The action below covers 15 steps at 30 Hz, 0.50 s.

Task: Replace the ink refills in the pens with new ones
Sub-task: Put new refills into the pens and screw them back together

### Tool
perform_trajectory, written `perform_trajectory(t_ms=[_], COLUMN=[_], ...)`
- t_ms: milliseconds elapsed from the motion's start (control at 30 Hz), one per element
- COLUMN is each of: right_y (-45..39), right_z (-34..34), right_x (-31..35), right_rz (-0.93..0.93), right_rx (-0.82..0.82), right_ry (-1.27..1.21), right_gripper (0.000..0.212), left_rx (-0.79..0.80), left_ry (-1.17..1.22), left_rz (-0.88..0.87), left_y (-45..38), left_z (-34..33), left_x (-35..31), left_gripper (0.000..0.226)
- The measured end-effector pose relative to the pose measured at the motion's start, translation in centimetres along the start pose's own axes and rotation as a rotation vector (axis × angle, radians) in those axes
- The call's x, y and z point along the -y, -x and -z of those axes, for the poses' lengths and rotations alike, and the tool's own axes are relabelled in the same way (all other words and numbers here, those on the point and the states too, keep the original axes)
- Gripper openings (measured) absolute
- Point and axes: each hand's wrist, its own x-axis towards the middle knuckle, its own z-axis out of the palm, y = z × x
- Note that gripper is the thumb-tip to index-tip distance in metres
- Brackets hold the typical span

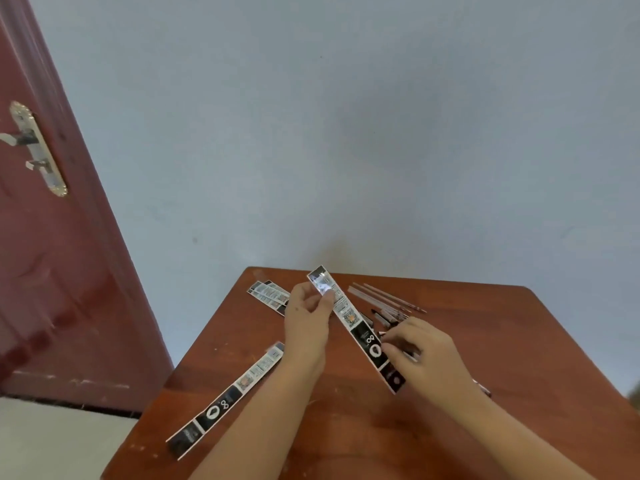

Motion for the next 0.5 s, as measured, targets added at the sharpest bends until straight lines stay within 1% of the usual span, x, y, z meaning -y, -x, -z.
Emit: perform_trajectory(t_ms=[67,100,167,233,300,333,400,467,500], right_y=[-0.2,-0.3,-0.4,-0.5,-0.4,-0.4,-0.3,-0.3,-0.3], right_z=[1.2,1.7,2.3,2.8,3.3,3.6,4.3,4.9,5.2], right_x=[-0.5,-0.8,-1.2,-1.6,-2.2,-2.5,-3.2,-4.0,-4.3], right_rz=[-0.048,-0.065,-0.098,-0.147,-0.208,-0.242,-0.29,-0.305,-0.308], right_rx=[0.008,0.002,-0.029,-0.09,-0.13,-0.111,-0.021,0.087,0.139], right_ry=[-0.059,-0.083,-0.14,-0.219,-0.316,-0.355,-0.385,-0.322,-0.279], right_gripper=[0.007,0.011,0.026,0.026,0.026,0.028,0.033,0.038,0.037], left_rx=[0.06,0.099,0.199,0.33,0.431,0.471,0.533,0.559,0.56], left_ry=[0.054,0.057,-0.006,-0.168,-0.39,-0.46,-0.552,-0.611,-0.643], left_rz=[0.001,0.009,0.022,-0.001,-0.068,-0.094,-0.121,-0.187,-0.248], left_y=[0.3,0.4,0.9,1.4,1.9,2.1,2.2,2.3,2.4], left_z=[-0.9,-1.4,-2.3,-3.1,-3.7,-4.0,-4.5,-4.9,-4.9], left_x=[-0.1,-0.1,0.1,0.8,1.7,2.2,3.3,4.1,4.5], left_gripper=[0.019,0.018,0.016,0.015,0.013,0.014,0.016,0.019,0.02])
